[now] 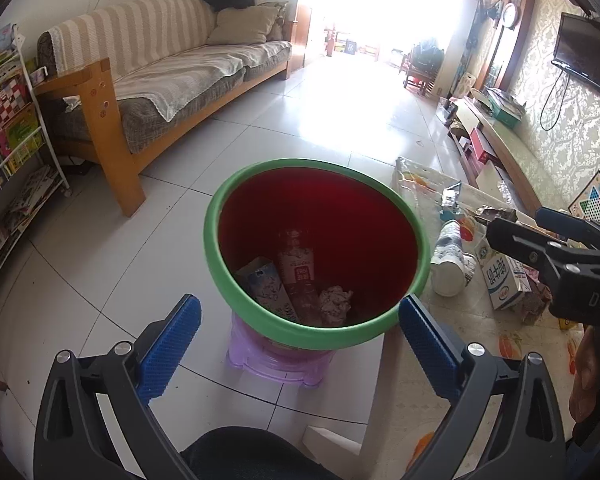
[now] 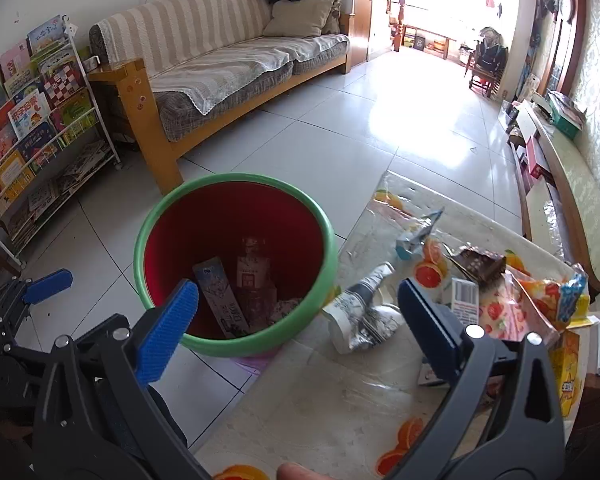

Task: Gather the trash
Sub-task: 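Grasp the white paper cup with the left gripper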

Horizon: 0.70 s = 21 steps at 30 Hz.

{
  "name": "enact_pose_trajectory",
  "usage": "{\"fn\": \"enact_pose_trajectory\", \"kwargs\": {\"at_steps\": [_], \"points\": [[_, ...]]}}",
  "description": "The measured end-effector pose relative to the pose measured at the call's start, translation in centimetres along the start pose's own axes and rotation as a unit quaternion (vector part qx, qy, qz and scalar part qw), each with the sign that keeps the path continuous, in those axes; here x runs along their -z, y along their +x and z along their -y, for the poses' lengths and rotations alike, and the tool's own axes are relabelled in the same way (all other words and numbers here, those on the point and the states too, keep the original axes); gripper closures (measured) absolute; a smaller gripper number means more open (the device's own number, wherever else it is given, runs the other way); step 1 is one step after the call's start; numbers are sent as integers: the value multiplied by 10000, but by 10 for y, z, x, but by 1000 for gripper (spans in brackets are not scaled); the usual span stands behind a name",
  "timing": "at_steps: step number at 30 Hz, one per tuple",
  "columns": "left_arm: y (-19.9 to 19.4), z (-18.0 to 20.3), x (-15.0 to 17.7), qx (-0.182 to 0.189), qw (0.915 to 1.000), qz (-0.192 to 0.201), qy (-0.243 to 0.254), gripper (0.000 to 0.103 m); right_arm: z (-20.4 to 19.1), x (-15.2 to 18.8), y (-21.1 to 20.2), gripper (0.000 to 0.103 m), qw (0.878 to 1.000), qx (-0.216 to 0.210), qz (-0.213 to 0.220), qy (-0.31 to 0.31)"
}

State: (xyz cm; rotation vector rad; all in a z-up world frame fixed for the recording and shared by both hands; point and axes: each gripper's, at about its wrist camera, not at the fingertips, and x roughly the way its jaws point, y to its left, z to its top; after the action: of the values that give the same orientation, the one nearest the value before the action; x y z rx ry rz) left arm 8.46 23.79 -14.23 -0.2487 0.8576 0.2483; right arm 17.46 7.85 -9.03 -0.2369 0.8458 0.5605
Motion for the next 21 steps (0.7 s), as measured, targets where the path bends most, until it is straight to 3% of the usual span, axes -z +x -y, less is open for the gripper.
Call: {"fn": "enact_pose_trajectory", "kwargs": {"at_steps": [13,21], "points": [[27,103,-3,495,9954,-220,787,8,111,94,-67,5,9960,609,-113,646],[70,171,-22,454,9798,-413,1902,8,172,146,-90,5,9865,943,-243,1317]]}}
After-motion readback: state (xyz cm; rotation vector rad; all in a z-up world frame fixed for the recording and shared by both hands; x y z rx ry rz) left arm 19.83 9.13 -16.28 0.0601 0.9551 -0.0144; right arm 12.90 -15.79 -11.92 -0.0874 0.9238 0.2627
